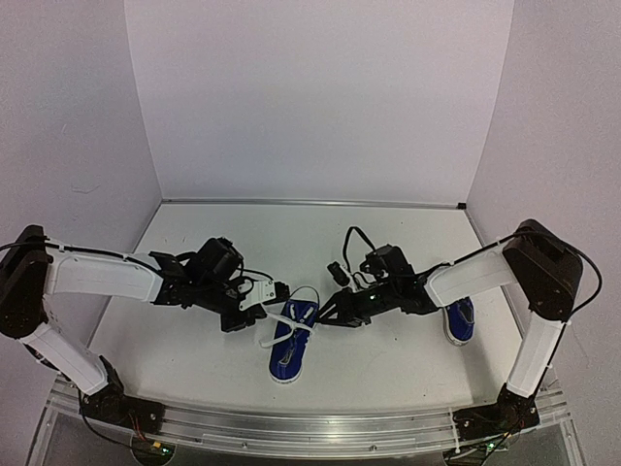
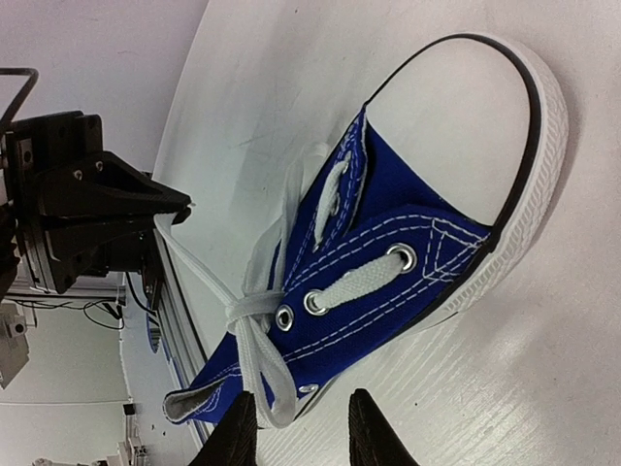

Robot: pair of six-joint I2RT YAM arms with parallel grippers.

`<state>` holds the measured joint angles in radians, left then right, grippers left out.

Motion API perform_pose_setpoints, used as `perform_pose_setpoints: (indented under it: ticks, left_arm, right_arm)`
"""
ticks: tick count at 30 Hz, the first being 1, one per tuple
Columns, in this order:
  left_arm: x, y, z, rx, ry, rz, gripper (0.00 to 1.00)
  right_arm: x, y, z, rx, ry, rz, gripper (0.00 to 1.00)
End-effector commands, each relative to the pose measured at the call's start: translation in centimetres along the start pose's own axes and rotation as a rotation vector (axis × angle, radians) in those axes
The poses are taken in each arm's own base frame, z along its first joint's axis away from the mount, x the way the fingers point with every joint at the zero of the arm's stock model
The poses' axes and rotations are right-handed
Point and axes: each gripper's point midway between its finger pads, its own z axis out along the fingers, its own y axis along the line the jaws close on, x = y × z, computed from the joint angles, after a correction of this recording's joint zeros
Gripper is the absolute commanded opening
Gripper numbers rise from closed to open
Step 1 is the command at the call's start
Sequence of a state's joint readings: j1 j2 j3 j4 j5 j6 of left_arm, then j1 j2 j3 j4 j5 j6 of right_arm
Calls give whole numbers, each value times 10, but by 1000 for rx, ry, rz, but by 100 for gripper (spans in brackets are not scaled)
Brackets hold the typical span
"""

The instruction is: Tie the shoes

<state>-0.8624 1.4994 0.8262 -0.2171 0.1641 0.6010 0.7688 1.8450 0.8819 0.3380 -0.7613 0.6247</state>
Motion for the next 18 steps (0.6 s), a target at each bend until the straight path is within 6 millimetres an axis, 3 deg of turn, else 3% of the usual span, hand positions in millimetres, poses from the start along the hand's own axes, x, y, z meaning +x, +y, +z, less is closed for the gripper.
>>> perform_pose_setpoints:
  ticks: [1,13,18]
  left_arm:
    - [-2,6,-13,-38,-12,-6,0]
    - [-4,14,-22,-96,-26,0,0]
    - [-1,17,-21,-105,-15,-8,0]
  right_arm:
    - [-10,11,7,-8,1,-47,29]
    - [-1,14,19,33,52,-81,26]
    - [-4,27,8,16,28,-112,34]
